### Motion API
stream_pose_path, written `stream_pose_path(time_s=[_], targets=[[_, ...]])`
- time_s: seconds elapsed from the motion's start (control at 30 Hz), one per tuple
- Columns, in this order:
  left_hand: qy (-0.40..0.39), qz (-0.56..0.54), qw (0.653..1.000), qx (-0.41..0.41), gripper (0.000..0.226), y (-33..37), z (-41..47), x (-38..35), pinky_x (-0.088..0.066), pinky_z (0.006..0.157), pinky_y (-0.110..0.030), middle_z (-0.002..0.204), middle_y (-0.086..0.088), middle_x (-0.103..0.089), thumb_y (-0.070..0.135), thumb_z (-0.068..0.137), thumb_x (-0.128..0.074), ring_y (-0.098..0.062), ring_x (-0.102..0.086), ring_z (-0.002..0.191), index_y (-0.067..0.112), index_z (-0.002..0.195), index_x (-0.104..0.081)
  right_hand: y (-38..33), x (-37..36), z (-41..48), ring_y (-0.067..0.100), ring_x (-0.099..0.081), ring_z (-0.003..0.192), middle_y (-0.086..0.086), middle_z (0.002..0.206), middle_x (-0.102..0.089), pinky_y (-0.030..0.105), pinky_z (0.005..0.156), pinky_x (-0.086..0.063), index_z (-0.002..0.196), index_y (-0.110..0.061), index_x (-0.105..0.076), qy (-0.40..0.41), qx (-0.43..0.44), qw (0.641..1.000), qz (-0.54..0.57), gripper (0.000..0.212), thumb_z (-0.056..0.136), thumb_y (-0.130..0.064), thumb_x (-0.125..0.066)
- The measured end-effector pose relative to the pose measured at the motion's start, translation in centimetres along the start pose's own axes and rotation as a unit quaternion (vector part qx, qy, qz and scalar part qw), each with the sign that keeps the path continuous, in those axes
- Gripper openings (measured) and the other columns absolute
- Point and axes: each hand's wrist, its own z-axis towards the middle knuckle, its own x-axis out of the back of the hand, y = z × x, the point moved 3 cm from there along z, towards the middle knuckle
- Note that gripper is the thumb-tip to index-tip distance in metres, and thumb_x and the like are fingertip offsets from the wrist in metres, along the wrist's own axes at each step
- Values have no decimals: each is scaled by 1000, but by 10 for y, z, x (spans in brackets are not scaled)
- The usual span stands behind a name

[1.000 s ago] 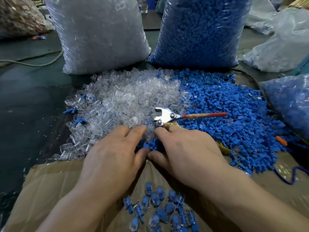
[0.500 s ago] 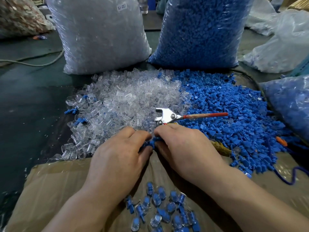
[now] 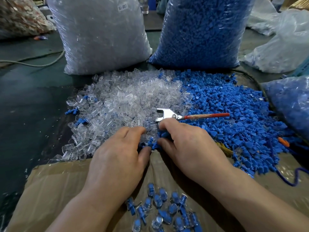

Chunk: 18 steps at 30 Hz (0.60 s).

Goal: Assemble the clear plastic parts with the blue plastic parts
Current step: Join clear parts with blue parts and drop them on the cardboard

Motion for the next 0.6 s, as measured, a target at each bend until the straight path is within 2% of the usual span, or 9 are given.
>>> stream_pose_path(time_s=[0.1, 0.17, 0.27, 0.37, 0.47, 0.53, 0.6], targets=[[-15, 10, 1000, -7, 36, 1, 0, 0, -35, 64, -23, 95, 11, -63, 43, 84, -58, -7, -54, 75, 28, 115, -66, 3, 2, 1, 5, -51, 65, -13, 69, -51, 31, 59, -42, 94, -32, -41, 14, -21, 999, 20, 18, 94, -40, -58], [-18, 1, 1000, -12, 27, 2, 0, 0, -38, 61, -23, 92, 13, -61, 42, 84, -57, -8, -58, 74, 30, 105, -66, 5, 2, 1, 6, -51, 67, -12, 71, -53, 29, 59, -41, 90, -31, -46, 14, -23, 999, 20, 17, 94, -41, -58], [-13, -24, 1000, -12, 19, 1, 0, -1, -43, 61, -20, 92, 14, -61, 40, 87, -56, -7, -60, 73, 31, 101, -66, 8, 1, 1, 5, -52, 70, -12, 73, -57, 22, 60, -40, 88, -29, -54, 20, -26, 999, 35, 13, 93, -40, -59], [17, -58, 998, -1, 11, -4, -1, 1, -42, 61, -14, 88, 16, -61, 34, 88, -60, 0, -57, 72, 29, 96, -66, 13, 1, -2, 5, -59, 63, -10, 71, -62, 24, 55, -48, 90, -35, -54, 29, -67, 989, 125, 11, 91, -42, -62], [42, -110, 993, 11, 6, -6, -2, 2, -37, 59, -8, 84, 20, -58, 32, 88, -61, 6, -58, 77, 34, 94, -63, 14, 3, -5, 13, -63, 53, -6, 74, -66, 31, 41, -51, 87, -41, -49, 34, -109, 970, 216, 15, 89, -43, -64], [51, -176, 983, 26, 7, -7, -3, 1, -41, 57, -9, 84, 20, -61, 35, 87, -62, 6, -59, 86, 39, 93, -61, 13, 5, -6, 16, -62, 46, -2, 67, -66, 27, 37, -48, 83, -37, -52, 16, -128, 950, 285, 15, 91, -38, -65], [53, -258, 964, 34, 10, -6, -5, 1, -49, 62, -11, 90, 21, -65, 36, 86, -65, 3, -63, 85, 41, 94, -62, 10, 4, -8, 18, -62, 44, 2, 61, -67, 27, 39, -49, 83, -33, -55, -21, -137, 932, 335, 13, 92, -33, -64]])
